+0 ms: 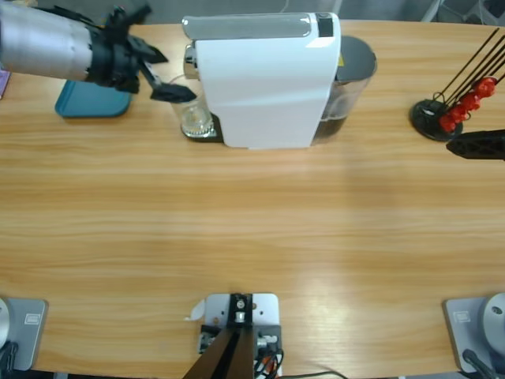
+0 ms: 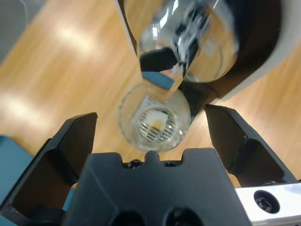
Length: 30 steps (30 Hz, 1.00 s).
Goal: Pour coffee
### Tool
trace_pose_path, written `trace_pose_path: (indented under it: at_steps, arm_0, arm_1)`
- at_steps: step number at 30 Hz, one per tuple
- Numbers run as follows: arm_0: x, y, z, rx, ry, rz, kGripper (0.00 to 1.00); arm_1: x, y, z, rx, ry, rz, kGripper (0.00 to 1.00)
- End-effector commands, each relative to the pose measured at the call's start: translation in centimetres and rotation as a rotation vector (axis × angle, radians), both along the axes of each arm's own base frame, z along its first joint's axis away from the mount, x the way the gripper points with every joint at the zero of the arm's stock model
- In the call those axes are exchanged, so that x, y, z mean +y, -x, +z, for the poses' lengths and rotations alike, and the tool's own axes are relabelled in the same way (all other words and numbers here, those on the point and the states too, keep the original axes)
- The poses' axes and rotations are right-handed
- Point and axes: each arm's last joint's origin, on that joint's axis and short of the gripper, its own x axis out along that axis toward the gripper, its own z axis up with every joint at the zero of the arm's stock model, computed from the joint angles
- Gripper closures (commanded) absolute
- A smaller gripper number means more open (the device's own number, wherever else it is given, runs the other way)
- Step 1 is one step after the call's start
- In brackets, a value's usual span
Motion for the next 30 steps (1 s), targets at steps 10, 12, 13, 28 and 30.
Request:
trace_pose_path:
  at_steps: [10, 12, 13, 28, 30]
  arm_0:
    - [7.3, 9.3, 3.7, 0.283, 0.150, 0.528, 0.012]
    - [8.2, 10.9, 4.1, 0.287, 0.163, 0.543, 0.009]
    - [8.6, 11.6, 4.3, 0.289, 0.159, 0.547, 0.011]
    - [10.2, 14.0, 1.5, 0.393, -0.013, 0.591, 0.023]
    - [10.2, 13.9, 1.5, 0.402, -0.007, 0.601, 0.023]
  arm_1:
    - [2.9, -11.0, 7.3, 0.194, -0.220, -0.038, 0.037]
    - [3.4, -12.4, 8.1, 0.170, -0.210, -0.024, 0.171]
    - [3.7, -13.2, 8.4, 0.167, -0.203, -0.017, 0.208]
    - [12.5, -21.5, 9.3, 0.134, -0.176, 0.098, 1.000]
    - [12.9, -21.3, 9.3, 0.142, -0.171, 0.108, 1.000]
